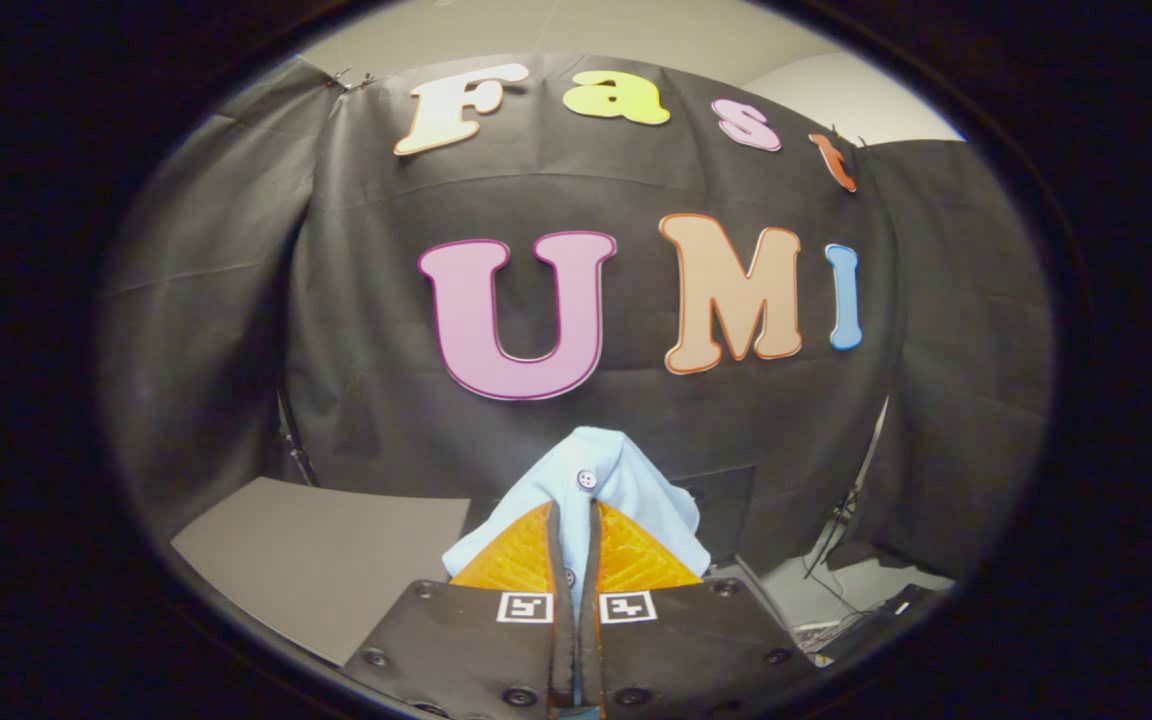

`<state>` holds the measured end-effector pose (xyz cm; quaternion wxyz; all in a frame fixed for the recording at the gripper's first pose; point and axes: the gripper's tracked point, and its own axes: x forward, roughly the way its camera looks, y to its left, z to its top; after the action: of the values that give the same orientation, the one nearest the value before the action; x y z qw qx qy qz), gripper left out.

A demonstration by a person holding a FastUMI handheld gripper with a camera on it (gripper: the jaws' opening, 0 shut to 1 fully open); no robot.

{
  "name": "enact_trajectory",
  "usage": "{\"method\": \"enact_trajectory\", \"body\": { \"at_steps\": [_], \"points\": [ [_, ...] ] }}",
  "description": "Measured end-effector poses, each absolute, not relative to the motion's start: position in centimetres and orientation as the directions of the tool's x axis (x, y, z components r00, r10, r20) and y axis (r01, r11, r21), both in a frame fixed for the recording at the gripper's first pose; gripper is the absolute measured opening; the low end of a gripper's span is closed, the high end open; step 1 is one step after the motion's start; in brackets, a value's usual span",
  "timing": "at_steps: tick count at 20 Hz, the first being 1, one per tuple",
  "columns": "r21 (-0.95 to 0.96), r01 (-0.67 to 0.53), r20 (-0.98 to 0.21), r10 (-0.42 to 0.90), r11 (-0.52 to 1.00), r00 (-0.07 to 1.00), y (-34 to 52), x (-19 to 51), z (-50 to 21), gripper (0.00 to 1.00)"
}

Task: Put the clothes into the washing machine and then close the washing machine lid.

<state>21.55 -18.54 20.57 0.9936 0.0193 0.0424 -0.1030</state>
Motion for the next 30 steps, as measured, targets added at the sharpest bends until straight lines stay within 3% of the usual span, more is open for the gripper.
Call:
{"method": "enact_trajectory", "body": {
  "at_steps": [9,21,23,25,27,30],
  "points": [
    [-0.011,0.261,-0.231,-0.257,0.965,0.939,-24.4,23.7,9.1,0.03],
    [-0.092,0.182,-0.453,-0.204,0.979,0.868,-24.1,28.0,-8.8,0.03],
    [-0.104,0.158,-0.49,-0.189,0.982,0.851,-23.6,28.0,-10.3,0.06],
    [-0.13,0.158,-0.533,-0.204,0.979,0.821,-24.2,27.8,-12.0,0.16],
    [-0.144,0.163,-0.544,-0.216,0.976,0.811,-24.2,27.9,-13.0,0.16],
    [-0.108,0.165,-0.518,-0.197,0.98,0.832,-24.1,28.3,-12.5,0.41]
  ]
}}
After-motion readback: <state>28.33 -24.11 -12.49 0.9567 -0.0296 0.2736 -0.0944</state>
